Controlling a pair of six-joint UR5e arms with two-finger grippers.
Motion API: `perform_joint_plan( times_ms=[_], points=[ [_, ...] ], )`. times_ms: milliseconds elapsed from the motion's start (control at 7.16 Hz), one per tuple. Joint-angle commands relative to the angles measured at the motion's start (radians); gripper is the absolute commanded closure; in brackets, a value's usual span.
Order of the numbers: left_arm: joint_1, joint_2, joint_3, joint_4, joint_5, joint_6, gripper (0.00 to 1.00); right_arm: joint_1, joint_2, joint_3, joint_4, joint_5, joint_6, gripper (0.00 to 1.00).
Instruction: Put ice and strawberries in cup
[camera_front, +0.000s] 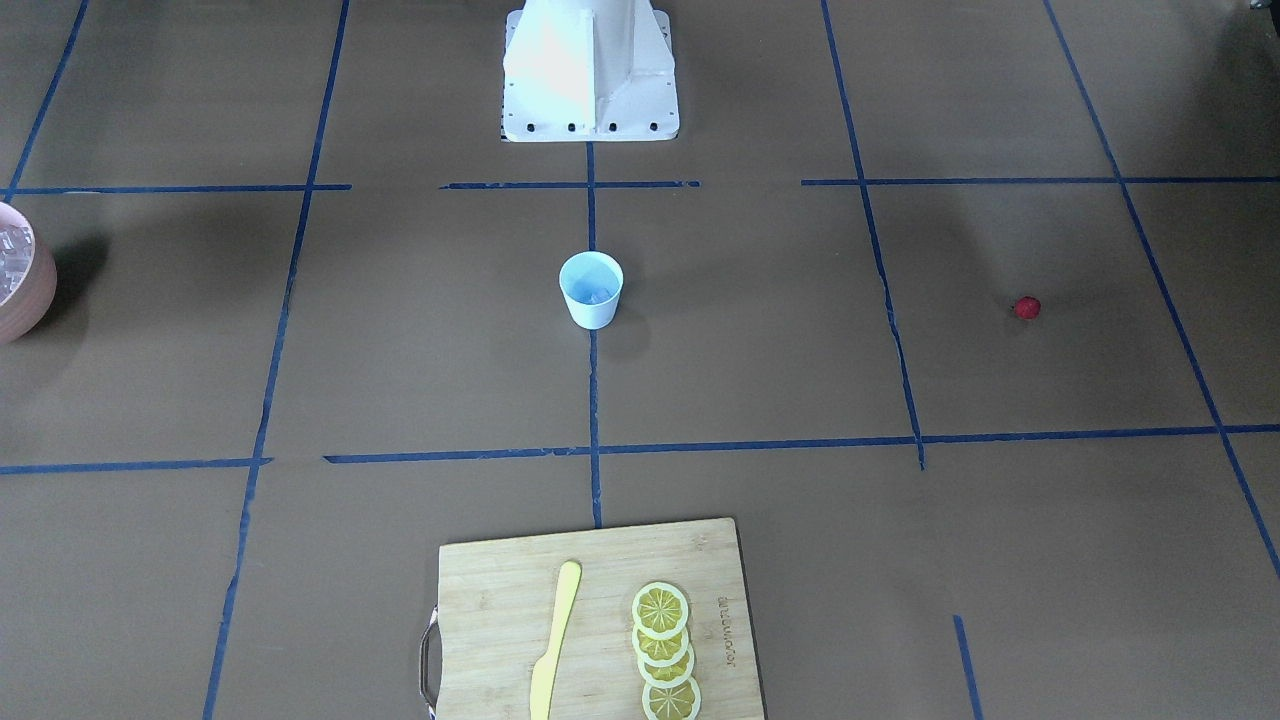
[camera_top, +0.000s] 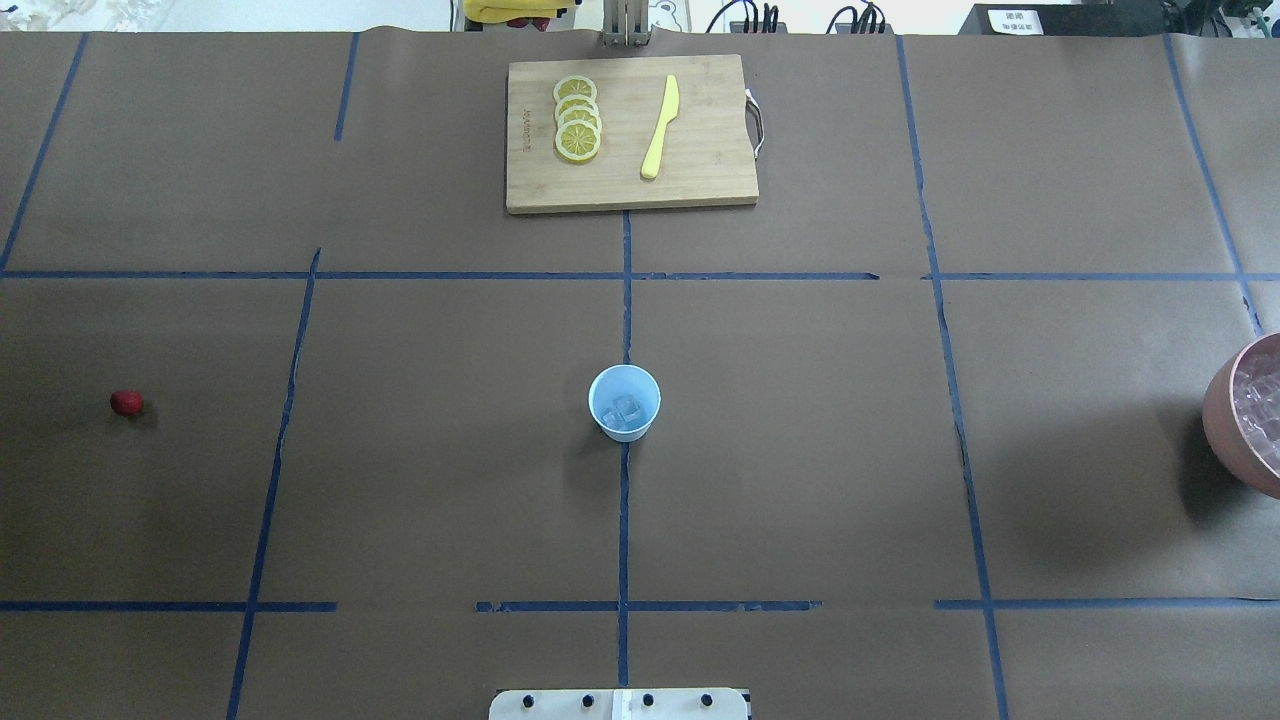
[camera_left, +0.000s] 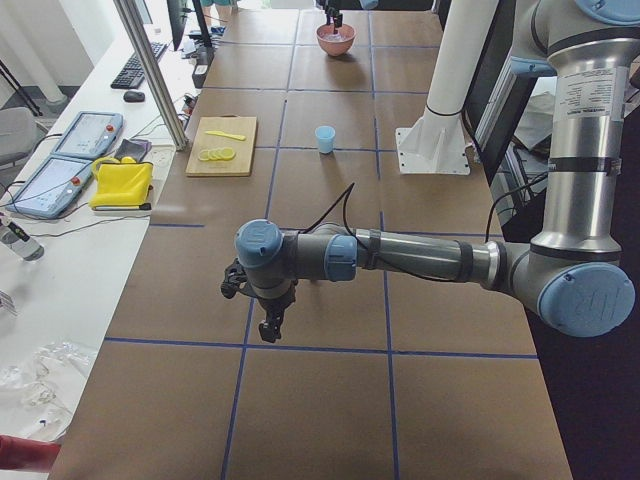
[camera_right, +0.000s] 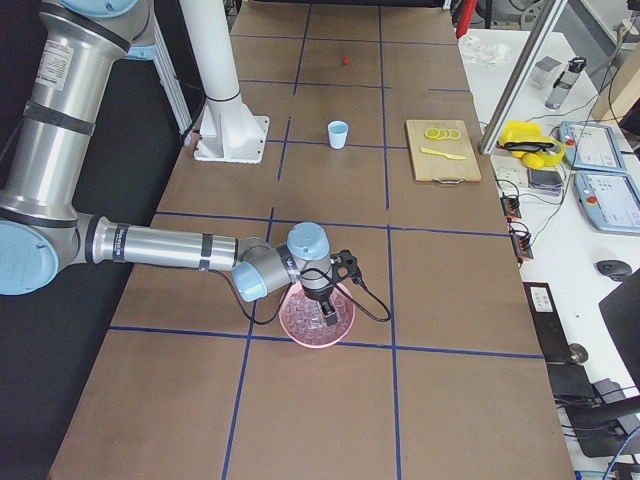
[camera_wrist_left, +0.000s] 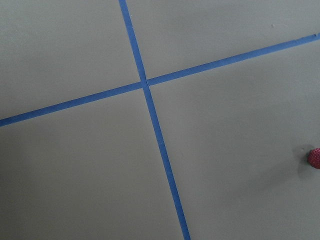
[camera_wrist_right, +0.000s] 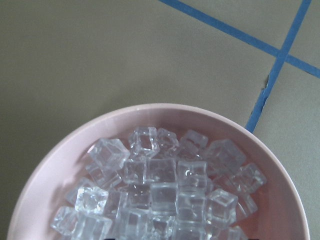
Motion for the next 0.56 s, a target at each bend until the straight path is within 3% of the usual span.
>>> perform_joint_plan(
  times_ms=[0, 279, 419],
  points=[
    [0.000, 0.000, 0.000, 0.000, 0.000, 0.001, 0.00, 0.000, -0.021, -0.005, -0.001, -0.013, -0.015, 0.13],
    [0.000, -0.002, 0.000, 0.000, 0.000, 0.001, 0.00, -0.002, -0.020, -0.008, -0.004, -0.021, -0.015, 0.19],
    [0.000, -0.002, 0.000, 0.000, -0.002, 0.001, 0.00, -0.002, -0.018, -0.012, -0.005, -0.022, -0.015, 0.28]
  ],
)
